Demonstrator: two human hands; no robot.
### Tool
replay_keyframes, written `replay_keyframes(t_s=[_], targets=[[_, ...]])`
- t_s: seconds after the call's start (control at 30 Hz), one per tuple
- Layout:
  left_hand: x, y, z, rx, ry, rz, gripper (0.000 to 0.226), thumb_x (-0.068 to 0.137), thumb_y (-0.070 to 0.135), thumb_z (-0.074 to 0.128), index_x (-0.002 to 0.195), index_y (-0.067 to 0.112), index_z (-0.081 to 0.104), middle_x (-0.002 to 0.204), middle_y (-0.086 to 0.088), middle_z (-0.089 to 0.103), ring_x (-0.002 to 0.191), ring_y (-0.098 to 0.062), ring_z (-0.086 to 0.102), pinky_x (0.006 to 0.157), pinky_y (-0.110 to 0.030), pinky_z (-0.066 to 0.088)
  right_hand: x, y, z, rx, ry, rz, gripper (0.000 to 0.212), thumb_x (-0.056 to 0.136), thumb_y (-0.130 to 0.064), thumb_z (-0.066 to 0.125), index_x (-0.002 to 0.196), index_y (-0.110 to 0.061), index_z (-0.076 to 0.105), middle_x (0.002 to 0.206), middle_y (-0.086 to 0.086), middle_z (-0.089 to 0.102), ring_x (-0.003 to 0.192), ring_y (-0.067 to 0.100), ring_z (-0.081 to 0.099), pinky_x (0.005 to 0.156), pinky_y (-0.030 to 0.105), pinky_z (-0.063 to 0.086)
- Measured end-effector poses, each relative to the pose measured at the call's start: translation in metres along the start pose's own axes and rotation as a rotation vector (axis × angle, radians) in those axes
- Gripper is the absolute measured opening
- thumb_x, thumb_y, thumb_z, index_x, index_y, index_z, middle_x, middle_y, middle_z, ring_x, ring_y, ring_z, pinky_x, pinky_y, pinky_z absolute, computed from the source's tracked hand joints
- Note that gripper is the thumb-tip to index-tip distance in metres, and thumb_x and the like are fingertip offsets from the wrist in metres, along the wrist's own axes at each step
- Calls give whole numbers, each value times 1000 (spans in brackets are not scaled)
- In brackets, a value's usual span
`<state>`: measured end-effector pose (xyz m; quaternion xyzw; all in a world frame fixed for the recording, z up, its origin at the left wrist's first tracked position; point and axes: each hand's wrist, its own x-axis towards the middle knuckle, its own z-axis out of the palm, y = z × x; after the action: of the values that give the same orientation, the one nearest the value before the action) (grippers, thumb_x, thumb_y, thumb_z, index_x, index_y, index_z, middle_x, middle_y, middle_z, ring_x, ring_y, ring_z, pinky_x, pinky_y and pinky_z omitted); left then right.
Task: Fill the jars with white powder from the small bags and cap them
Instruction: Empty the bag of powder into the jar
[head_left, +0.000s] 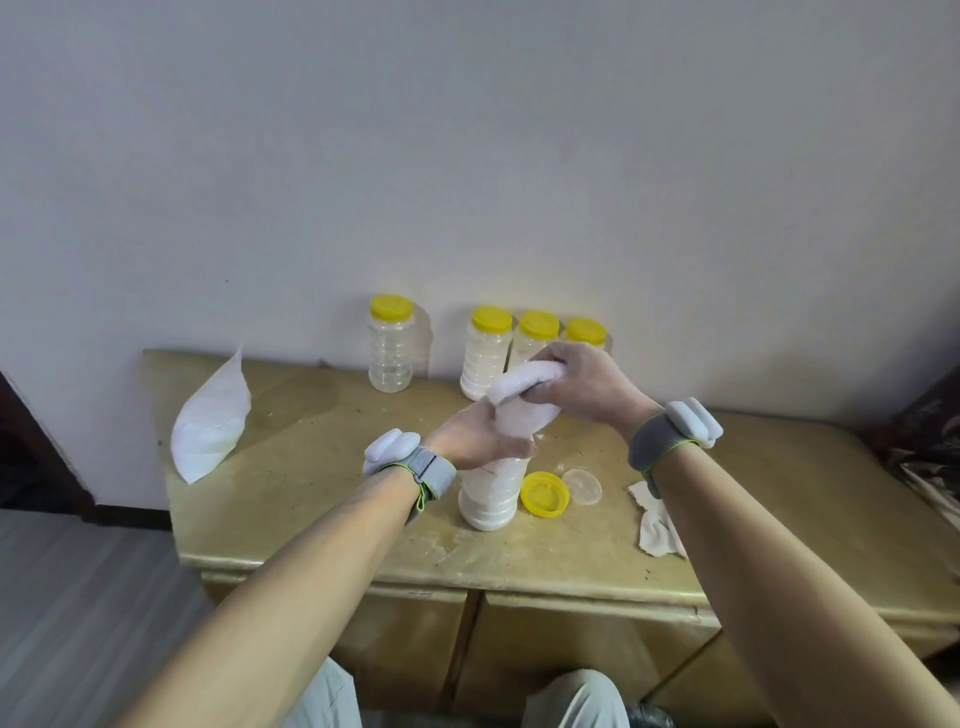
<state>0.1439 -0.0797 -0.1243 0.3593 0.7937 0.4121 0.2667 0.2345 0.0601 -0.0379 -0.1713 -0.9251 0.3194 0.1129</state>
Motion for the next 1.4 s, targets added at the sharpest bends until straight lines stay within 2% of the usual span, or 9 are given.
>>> replay_keyframes(t_s=[0.17,0.33,0.57,0.8,0.9,1.07,1.13,1.23,1.4], targets=[[-3,3,0,-13,-4,7,85,58,53,77,136,30,52,123,9,66,116,-13,60,103,-40,49,-1,0,1,-52,-13,-26,22,85,-30,74,102,-18,66,86,-3,63,80,16,59,56,20,41],[-4,6,0,7,4,-9,89,66,48,80,144,27,41,131,6,58,122,-17,54,105,-41,45,-4,3,2,-80,57,-47,24,87,-40,71,97,-20,62,85,-5,64,81,15,57,62,25,41],[-4,5,-1,9,6,-1,78,62,50,77,134,33,52,123,8,64,116,-14,59,103,-41,48,-2,4,2,-61,33,-48,18,85,-26,73,99,-23,62,87,-7,64,80,10,57,61,19,39],[-2,5,-2,0,-1,18,71,77,36,82,138,27,47,127,5,61,117,-17,57,95,-33,46,-6,-1,-2,29,97,-37,15,88,-23,70,92,-14,59,63,-5,60,39,3,55,43,13,40],[-2,6,-3,-8,-11,45,64,80,29,80,137,26,51,127,4,62,117,-16,57,98,-34,46,-8,-3,-2,3,38,-53,16,84,-20,74,89,-12,61,66,-1,64,42,6,59,49,21,45],[-6,9,-4,-42,-49,47,63,72,32,80,131,32,55,121,10,65,116,-10,59,101,-31,48,-8,-2,-1,37,24,-48,13,82,-17,75,86,-15,62,67,1,66,44,5,59,49,18,46],[-4,7,-3,-60,-42,38,83,63,40,86,137,32,49,125,10,63,118,-9,57,105,-35,47,-7,1,1,59,39,-42,13,82,-17,75,88,-13,64,71,4,67,45,6,60,50,22,49],[-2,4,-5,-220,9,-37,120,39,42,94,141,26,34,132,1,58,124,-17,54,107,-41,45,-6,3,2,39,30,-29,13,84,-19,74,89,-13,64,68,1,67,44,5,59,46,16,44],[-10,7,-24,-444,135,29,73,63,24,91,126,23,56,118,-1,64,103,-10,59,78,-23,45,-8,9,4,43,0,2,10,85,-17,72,88,-13,63,67,-2,65,42,2,59,43,11,39]])
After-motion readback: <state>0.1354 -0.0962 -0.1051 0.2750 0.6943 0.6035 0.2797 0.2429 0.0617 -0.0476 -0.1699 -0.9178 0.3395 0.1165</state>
